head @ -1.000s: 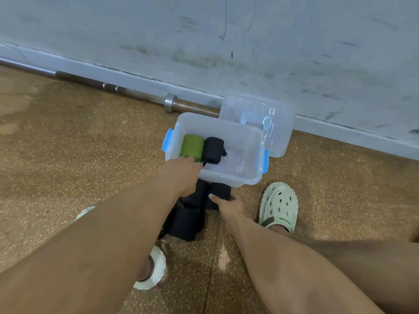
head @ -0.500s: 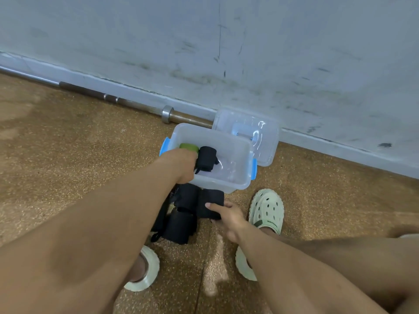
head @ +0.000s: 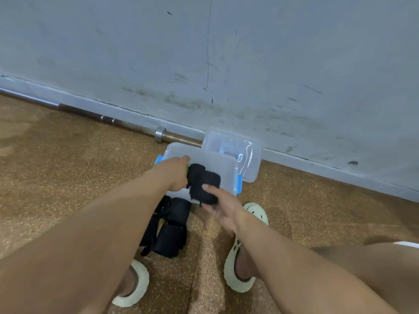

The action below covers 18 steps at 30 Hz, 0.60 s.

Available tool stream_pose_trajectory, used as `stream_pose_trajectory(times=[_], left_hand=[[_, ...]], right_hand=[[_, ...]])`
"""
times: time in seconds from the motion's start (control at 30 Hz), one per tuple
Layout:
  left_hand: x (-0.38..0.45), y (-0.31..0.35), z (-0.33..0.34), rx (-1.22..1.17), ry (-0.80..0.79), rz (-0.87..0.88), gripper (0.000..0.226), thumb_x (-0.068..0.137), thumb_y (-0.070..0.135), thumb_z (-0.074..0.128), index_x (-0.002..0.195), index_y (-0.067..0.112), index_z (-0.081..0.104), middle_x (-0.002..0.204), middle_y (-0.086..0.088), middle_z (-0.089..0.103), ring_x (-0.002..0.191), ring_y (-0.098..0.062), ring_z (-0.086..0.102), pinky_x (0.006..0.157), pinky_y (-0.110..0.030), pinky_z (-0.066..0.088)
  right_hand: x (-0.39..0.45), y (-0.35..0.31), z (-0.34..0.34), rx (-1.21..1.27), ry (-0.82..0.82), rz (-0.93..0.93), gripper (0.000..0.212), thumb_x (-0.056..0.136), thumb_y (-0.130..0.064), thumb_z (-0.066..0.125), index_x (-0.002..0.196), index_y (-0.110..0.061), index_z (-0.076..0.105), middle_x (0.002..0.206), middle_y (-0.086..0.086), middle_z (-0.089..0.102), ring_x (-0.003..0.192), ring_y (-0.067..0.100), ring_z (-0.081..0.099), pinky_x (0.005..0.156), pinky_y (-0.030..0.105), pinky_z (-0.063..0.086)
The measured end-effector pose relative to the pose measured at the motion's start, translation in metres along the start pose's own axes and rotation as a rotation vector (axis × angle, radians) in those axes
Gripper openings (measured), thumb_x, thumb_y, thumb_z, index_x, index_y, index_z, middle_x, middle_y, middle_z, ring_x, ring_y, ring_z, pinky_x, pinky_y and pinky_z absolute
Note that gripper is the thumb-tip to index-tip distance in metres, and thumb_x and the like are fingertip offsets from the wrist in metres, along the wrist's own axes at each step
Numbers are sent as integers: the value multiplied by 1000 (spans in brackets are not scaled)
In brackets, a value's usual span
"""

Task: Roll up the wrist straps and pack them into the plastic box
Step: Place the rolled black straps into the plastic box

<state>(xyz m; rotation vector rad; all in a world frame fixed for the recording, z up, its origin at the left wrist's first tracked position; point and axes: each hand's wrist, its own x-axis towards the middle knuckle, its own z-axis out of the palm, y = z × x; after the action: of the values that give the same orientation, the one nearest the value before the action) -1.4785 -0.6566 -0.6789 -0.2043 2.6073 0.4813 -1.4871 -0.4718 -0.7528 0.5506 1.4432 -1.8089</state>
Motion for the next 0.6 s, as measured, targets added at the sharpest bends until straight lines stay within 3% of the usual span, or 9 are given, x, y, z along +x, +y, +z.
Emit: stream_pose_trajectory(times=[0.17,0.3,0.37,0.5,0.6], left_hand=[[15,-20,-5,39,28,-41,72,99,13,52,161,16,16,155,-14,42,136,-35,48,104,-43,44],[32,-36,-3,84,28,-49,70,99,17,54,159,16,20,153,-14,41,133,-35,49,104,-46,46],[42,-43,-1,109,25,-47,70,98,18,54,160,17,20,154,-12,40,133,-35,49,105,-46,46],[56,-65,8,133,21,-78,75,97,20,58,160,18,18,157,-10,35,133,-36,49,103,-46,48],[65,-86,16,110,9,-139,77,95,18,59,160,20,18,161,-9,30,132,-36,50,99,-44,47]], right_hand=[[35,-58,-4,-134,331,-189,35,79,-15,88,104,-9,63,101,10,72,87,19,69,74,30,61],[82,-54,-5,-380,521,-189,67,75,-24,89,124,-14,43,103,5,59,95,24,60,85,38,54],[104,-41,-2,-513,575,-207,66,79,-22,83,125,-16,38,95,3,55,94,26,59,85,39,54],[143,-12,14,-790,610,-171,70,78,-25,75,132,-15,32,118,15,59,108,36,61,91,50,57],[165,-8,18,-787,667,-70,73,85,-23,70,141,-11,24,132,16,49,121,39,53,101,47,49]])
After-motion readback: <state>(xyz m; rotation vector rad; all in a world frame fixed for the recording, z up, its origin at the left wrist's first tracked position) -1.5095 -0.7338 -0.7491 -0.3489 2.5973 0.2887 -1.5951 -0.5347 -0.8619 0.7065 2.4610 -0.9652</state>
